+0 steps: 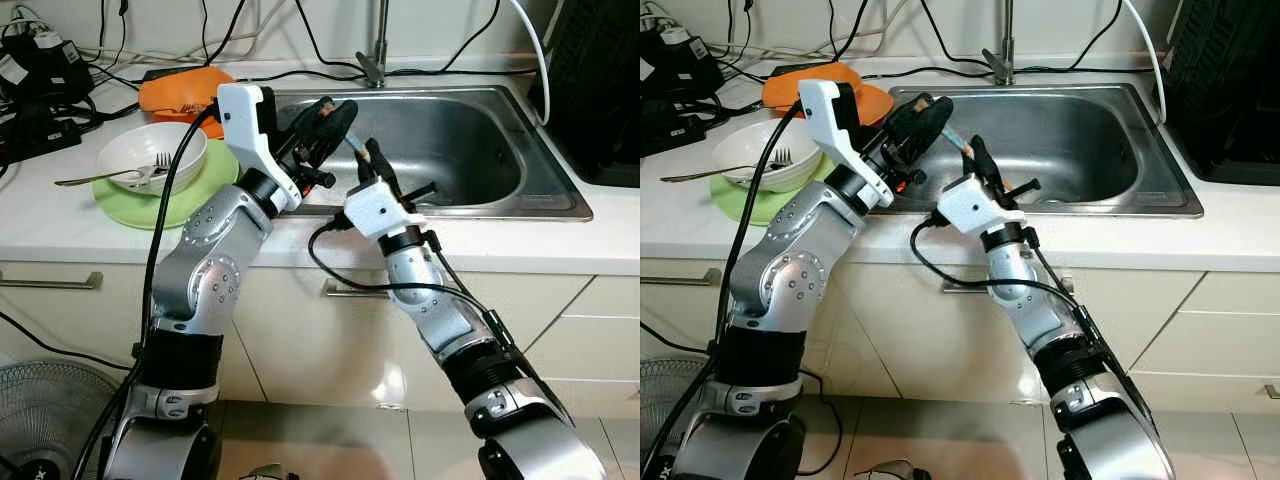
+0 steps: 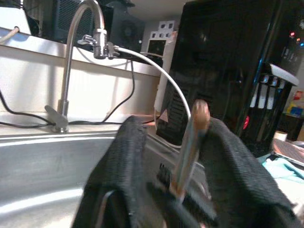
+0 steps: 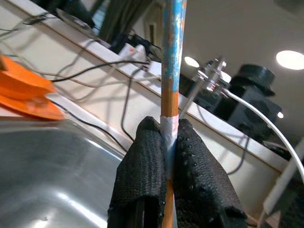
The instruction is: Kitchen organization
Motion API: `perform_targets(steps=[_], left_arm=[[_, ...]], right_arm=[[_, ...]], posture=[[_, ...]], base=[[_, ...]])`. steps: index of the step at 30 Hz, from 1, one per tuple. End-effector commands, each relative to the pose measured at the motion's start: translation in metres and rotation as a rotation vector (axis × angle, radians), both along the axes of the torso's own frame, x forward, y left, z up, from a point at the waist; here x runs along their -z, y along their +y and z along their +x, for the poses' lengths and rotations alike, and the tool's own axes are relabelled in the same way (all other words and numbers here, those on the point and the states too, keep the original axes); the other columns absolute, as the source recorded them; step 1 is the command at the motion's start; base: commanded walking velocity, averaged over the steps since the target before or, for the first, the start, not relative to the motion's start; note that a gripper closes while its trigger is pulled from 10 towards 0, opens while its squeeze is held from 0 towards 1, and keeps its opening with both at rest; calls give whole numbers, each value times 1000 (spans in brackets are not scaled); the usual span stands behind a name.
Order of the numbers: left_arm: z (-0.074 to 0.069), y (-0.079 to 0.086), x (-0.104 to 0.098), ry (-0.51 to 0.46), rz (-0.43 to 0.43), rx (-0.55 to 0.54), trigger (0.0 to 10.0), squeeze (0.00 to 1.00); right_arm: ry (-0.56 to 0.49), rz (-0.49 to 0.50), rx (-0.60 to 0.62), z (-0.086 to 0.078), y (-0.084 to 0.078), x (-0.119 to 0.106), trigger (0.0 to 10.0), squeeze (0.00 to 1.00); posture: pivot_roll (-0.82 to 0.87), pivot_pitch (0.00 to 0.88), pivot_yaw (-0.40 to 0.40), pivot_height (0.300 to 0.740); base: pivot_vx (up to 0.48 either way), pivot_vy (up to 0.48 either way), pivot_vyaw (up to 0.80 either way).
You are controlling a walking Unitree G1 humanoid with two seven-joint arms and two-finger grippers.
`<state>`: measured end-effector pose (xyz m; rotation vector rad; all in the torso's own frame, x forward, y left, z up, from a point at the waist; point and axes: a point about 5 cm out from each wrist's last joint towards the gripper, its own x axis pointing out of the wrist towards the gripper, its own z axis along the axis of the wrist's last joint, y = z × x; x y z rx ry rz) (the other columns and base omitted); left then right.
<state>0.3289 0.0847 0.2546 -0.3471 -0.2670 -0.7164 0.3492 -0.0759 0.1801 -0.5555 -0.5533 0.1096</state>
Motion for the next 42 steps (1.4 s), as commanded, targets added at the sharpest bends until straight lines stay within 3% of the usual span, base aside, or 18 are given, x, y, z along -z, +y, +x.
perform_targets(steps=[1, 4, 5, 11, 12, 18, 25, 26, 27, 28, 29, 35, 42], left_arm=[[-3, 7, 0, -8, -4, 2, 10000, 1000], [-7, 4, -1, -23, 7, 44, 10000, 1000], [-8, 4, -1, -26, 8, 46, 10000, 0], [-10, 7, 0, -27, 2, 47, 10000, 0], [-10, 9, 1, -25, 4, 36, 10000, 0], [-5, 29, 11, 11, 40, -64, 10000, 0], [-9, 56, 34, 101, 151, -161, 10000, 0], [-13, 60, 47, 145, 233, -149, 10000, 0], [-13, 60, 47, 145, 233, -149, 10000, 0], [-17, 61, 60, 201, 317, -129, 10000, 0], [-19, 61, 66, 222, 346, -113, 10000, 0], [-34, 51, 87, 307, 420, -30, 10000, 0], [-45, 46, 92, 338, 448, 10, 10000, 0]], right_arm=[[-8, 59, 43, 6, -7, -10, 0, 0], [1, 87, 63, 11, -11, -13, 0, 0], [4, 98, 72, 14, -12, -15, 0, 0], [26, 148, 102, 24, -19, -23, 0, 0], [39, 165, 101, 26, -21, -24, 10000, 0], [113, 258, 105, 40, -30, -32, 10000, 0], [211, 356, 104, 55, -41, -42, 10000, 0], [250, 384, 104, 59, -44, -43, 10000, 0], [250, 384, 104, 59, -44, -43, 10000, 0], [288, 407, 105, 61, -46, -41, 10000, 0], [304, 415, 98, 61, -45, -40, 10000, 0], [376, 434, 81, 62, -41, -29, 10000, 0], [434, 456, 67, 60, -35, -15, 10000, 0]], posture=[[132, 19, 84, 740], [133, 17, 83, 740], [133, 17, 83, 740], [138, 18, 77, 740], [139, 19, 76, 740], [147, 21, 72, 740], [169, 25, 65, 740], [184, 27, 60, 740], [184, 27, 60, 740], [193, 27, 58, 740], [200, 28, 57, 740], [222, 35, 60, 740], [240, 52, 64, 740]], base=[[0, 0, 0], [0, 0, 0], [0, 0, 0], [0, 0, 0], [0, 0, 0], [0, 0, 0], [0, 0, 0], [0, 0, 0], [0, 0, 0], [0, 0, 0], [0, 0, 0], [0, 0, 0], [0, 0, 0]])
